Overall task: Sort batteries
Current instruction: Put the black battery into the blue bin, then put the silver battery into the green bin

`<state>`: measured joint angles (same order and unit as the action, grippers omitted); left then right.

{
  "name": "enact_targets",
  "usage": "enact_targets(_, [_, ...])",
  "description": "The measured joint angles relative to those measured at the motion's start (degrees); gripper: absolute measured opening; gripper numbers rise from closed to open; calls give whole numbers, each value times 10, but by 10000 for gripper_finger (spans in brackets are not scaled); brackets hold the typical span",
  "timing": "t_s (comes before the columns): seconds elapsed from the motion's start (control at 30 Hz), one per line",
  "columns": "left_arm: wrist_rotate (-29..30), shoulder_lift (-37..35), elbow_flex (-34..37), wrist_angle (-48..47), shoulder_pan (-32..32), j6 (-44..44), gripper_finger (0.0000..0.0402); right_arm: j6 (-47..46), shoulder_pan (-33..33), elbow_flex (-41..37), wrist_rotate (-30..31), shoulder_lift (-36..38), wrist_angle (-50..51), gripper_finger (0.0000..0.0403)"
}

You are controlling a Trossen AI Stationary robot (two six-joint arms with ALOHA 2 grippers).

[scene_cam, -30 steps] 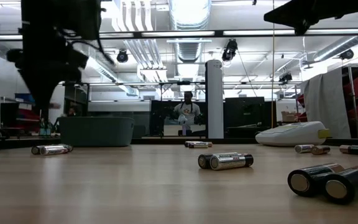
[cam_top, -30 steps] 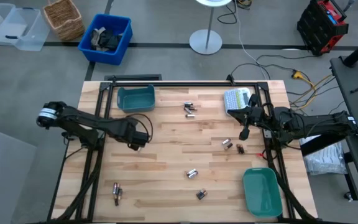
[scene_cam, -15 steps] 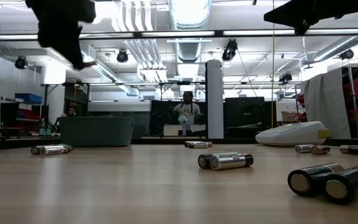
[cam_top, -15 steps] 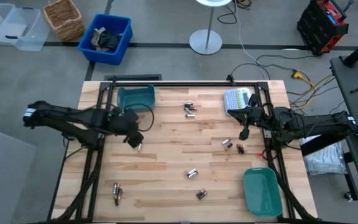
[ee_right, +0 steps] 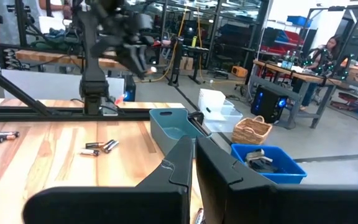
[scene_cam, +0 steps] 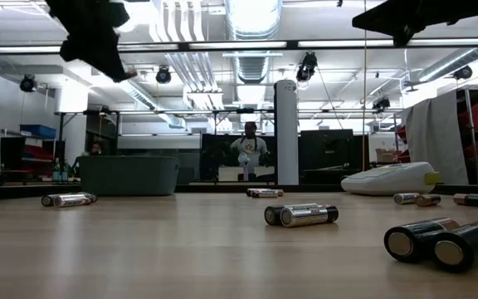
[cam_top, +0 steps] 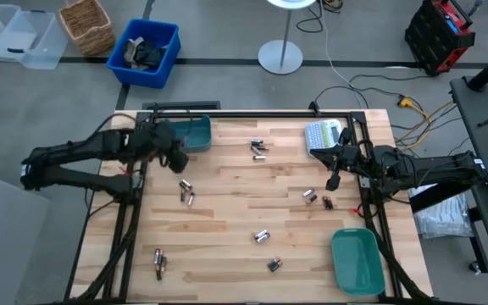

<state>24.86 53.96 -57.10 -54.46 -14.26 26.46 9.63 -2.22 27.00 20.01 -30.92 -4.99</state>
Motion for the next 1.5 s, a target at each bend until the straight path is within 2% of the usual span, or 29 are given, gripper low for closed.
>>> enact_targets(0.07, [-13,10,1,0,-55,-22,38,0,0,0,0,0,0,13])
enact_targets(0.3, [-112,86,3,0,-252,-112,38,-1,0,0,0,0,0,13])
enact_targets(0.47, [-124,147,4,10,-328,-155,38,-13,0,0,0,0,0,13])
enact_targets(0.9, [-136,203,4,34,-335,-170,43,-15,0,0,0,0,0,13])
enact_targets(1.27, [-137,199,4,25,-335,-165,109,-9,0,0,0,0,0,13])
enact_targets(1.5, [-179,175,4,28,-318,-165,127,-6,0,0,0,0,0,13])
